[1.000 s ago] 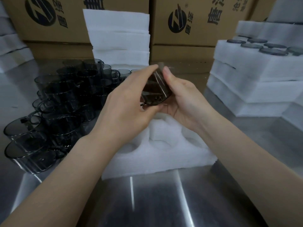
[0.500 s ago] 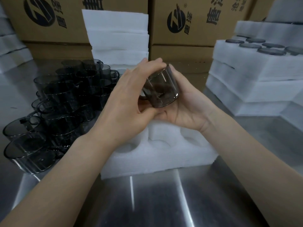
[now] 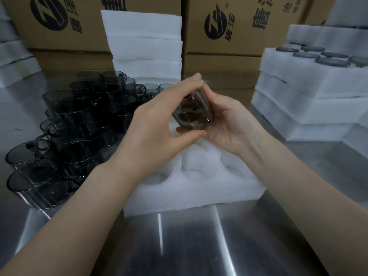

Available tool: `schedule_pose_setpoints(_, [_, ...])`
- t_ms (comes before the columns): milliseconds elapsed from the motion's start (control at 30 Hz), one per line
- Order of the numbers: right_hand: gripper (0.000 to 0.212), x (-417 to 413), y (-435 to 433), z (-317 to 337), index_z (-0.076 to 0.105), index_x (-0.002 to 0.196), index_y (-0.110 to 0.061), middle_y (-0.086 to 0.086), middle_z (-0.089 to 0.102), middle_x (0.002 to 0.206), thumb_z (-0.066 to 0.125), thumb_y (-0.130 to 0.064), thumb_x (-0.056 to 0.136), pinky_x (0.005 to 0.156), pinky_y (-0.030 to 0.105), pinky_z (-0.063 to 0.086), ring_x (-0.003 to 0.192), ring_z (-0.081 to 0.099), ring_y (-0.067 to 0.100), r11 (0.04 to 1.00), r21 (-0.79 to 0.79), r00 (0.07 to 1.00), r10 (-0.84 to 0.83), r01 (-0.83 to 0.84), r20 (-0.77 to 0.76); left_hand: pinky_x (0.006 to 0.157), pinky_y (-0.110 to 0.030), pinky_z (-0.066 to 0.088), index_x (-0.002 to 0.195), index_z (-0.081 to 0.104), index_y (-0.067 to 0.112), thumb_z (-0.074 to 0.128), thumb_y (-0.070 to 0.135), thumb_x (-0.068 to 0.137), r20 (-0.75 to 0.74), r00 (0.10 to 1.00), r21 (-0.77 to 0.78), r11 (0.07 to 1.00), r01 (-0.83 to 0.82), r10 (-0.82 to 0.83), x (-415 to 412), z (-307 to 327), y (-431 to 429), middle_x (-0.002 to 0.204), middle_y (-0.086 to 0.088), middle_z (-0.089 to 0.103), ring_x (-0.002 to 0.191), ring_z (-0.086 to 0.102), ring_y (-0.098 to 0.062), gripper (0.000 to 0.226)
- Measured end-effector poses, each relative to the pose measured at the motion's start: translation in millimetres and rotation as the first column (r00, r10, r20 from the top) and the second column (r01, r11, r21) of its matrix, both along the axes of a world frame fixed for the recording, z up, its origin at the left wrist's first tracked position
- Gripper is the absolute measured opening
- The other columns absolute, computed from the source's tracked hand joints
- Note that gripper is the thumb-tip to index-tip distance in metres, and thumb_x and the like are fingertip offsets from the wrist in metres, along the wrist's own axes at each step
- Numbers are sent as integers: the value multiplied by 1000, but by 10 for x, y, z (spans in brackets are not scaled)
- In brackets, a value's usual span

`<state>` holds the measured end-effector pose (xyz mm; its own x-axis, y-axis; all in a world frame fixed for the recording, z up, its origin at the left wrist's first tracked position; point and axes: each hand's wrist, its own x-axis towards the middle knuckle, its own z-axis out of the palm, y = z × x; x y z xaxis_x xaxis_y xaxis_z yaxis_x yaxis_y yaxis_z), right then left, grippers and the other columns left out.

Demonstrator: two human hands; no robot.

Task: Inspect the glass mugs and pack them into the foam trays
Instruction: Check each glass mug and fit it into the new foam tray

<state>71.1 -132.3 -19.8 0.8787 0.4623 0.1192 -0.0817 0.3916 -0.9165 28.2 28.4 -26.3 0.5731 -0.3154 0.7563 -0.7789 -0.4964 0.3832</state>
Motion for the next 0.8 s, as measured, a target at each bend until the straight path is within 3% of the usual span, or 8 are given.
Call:
schedule_pose_setpoints(67, [26, -12, -2, 16, 62, 117, -1, 16, 70, 100, 51, -14, 97, 68, 46, 59, 92, 69, 30, 998, -2, 998, -58, 58, -5, 112, -25, 36, 134, 51, 4, 82, 9, 74, -9, 998, 34, 998, 59, -59, -16, 3, -19, 144, -6, 50, 135, 45, -11, 68])
schedule_pose_setpoints(167, [36, -10, 2, 23, 51, 131, 5, 24, 64, 110, 52, -6, 97, 69, 49, 60, 97, 64, 37, 993, -24, 993, -113, 113, -29, 114, -35, 35, 134, 48, 7, 80, 5, 76, -45, 995, 40, 995, 90, -88, -12, -4, -27, 147, -5, 47, 139, 41, -13, 66])
schedule_pose_setpoints(300, [36, -3, 11, 22, 56, 129, 0, 23, 60, 124, 52, -16, 97, 95, 50, 49, 114, 58, 35, 995, -20, 995, -94, 94, -10, 115, -48, 32, 132, 41, 20, 73, 2, 77, -44, 997, -1, 998, 69, -69, 1, -10, -8, 148, -2, 44, 144, 33, -19, 67])
schedule_pose_setpoints(400, [44, -13, 0, 17, 56, 127, -4, 18, 57, 126, 55, -29, 91, 97, 42, 51, 120, 55, 29, 999, 36, 1000, -6, 6, -2, 112, -43, 37, 131, 42, 21, 72, 2, 75, -80, 996, -98, 995, 17, -25, 23, -3, 22, 145, 1, 46, 138, 40, -14, 66])
schedule_pose_setpoints(500, [34, -11, 11, -6, 54, 116, -6, 14, 62, 111, 59, -23, 87, 81, 35, 56, 100, 64, 25, 999, 53, 999, -14, 12, 40, 110, -33, 39, 131, 44, 19, 72, -1, 74, -114, 993, -133, 990, -38, 23, 54, -10, 44, 138, 4, 50, 130, 46, -8, 66])
schedule_pose_setpoints(600, [29, -8, 14, -16, 56, 104, -9, 11, 66, 98, 63, -21, 79, 75, 36, 58, 86, 69, 23, 995, 25, 992, -93, 91, 90, 103, -23, 41, 136, 45, 16, 71, 1, 76, -121, 990, -86, 992, -90, 79, 69, -24, 31, 131, 5, 53, 120, 51, -6, 67])
schedule_pose_setpoints(800, [27, 12, 3, -31, 55, 102, -10, 14, 64, 99, 64, -20, 78, 74, 39, 60, 82, 68, 25, 987, -26, 979, -156, 160, 132, 103, -26, 42, 138, 49, 15, 76, 7, 78, -89, 988, -34, 991, -132, 129, 87, -52, 42, 128, 4, 56, 119, 53, -9, 67])
